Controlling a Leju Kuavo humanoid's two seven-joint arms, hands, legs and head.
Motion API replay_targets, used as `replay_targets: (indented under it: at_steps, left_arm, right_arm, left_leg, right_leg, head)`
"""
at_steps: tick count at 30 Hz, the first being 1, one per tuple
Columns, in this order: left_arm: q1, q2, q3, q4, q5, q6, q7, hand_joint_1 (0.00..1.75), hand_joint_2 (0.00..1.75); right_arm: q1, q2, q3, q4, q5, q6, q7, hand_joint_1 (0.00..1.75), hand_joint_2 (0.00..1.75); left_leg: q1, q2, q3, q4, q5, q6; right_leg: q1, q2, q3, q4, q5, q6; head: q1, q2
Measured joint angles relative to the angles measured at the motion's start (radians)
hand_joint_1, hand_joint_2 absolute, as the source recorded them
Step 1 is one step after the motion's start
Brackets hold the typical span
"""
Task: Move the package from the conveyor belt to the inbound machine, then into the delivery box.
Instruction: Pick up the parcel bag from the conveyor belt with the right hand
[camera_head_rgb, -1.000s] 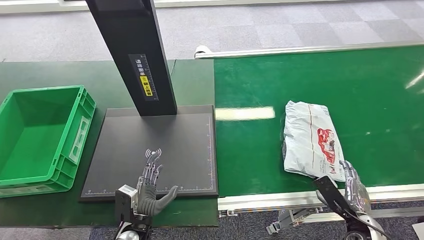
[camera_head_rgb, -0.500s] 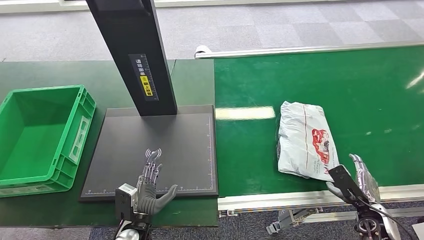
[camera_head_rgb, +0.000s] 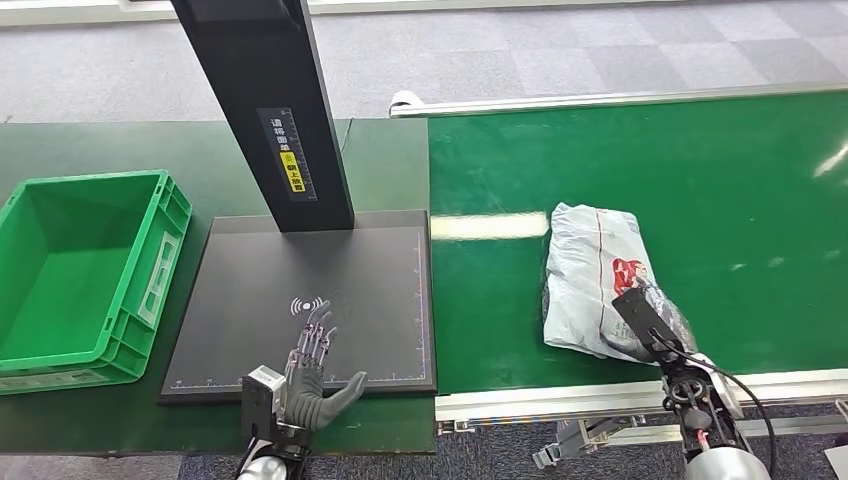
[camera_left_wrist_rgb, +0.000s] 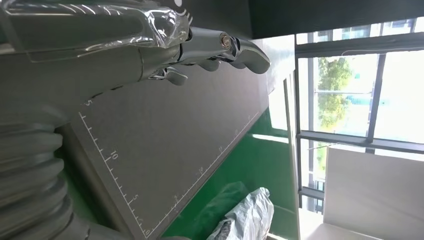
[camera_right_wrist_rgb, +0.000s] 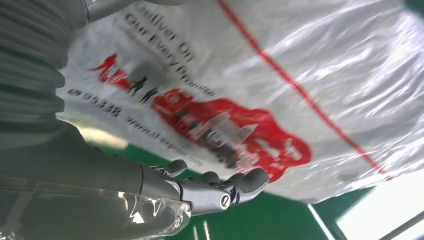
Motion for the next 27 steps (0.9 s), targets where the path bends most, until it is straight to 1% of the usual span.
replay_targets:
  at_steps: [5, 11, 16, 21, 24, 27]
  left_arm:
    - [-0.012, 0.000, -0.015, 0.016, 0.000, -0.008, 0.002, 0.00, 1.75]
    - [-0.041, -0.007, -0.042, 0.042, -0.001, -0.021, 0.002, 0.00, 1.75]
    - [-0.061, -0.013, -0.054, 0.062, -0.001, -0.026, 0.005, 0.00, 1.75]
    - [-0.080, -0.014, -0.062, 0.073, -0.001, -0.027, 0.010, 0.00, 1.75]
    - [-0.085, -0.014, -0.063, 0.076, 0.000, -0.024, 0.014, 0.00, 1.75]
    - [-0.086, -0.014, -0.063, 0.077, 0.000, -0.022, 0.024, 0.00, 1.75]
  right_arm:
    - [-0.059, 0.028, 0.042, 0.049, -0.003, 0.021, -0.009, 0.00, 1.75]
    - [-0.133, 0.088, 0.093, 0.081, -0.006, 0.039, -0.017, 0.00, 1.75]
    - [-0.167, 0.130, 0.132, 0.102, -0.002, 0.057, -0.015, 0.00, 1.75]
    - [-0.158, 0.193, 0.184, 0.128, 0.007, 0.066, 0.004, 0.00, 1.75]
    - [-0.125, 0.222, 0.213, 0.151, 0.007, 0.063, 0.026, 0.00, 1.75]
    - [-0.079, 0.238, 0.233, 0.169, 0.000, 0.048, 0.038, 0.00, 1.75]
  left_leg:
    - [0.000, -0.001, -0.001, 0.000, 0.000, 0.000]
    - [0.000, -0.001, 0.000, 0.000, 0.001, 0.001]
    - [0.000, -0.002, 0.000, 0.000, 0.001, 0.001]
    - [0.000, -0.001, 0.000, 0.000, 0.001, 0.001]
    - [0.000, -0.002, 0.000, 0.000, 0.001, 0.001]
    - [0.000, -0.003, -0.001, 0.000, 0.001, 0.001]
  right_leg:
    - [0.000, -0.001, 0.000, 0.000, 0.000, 0.000]
    - [0.000, -0.001, 0.000, 0.000, 0.000, 0.000]
    - [0.000, -0.002, 0.000, 0.000, 0.000, 0.000]
    - [0.000, -0.002, 0.000, 0.000, 0.000, 0.000]
    - [0.000, -0.002, 0.000, 0.000, 0.000, 0.000]
    - [0.000, -0.002, 0.000, 0.000, 0.000, 0.000]
  head:
    - [0.000, 0.000]
    - [0.000, 0.000]
    - [0.000, 0.000]
    - [0.000, 0.000]
    - [0.000, 0.000]
    - [0.000, 0.000]
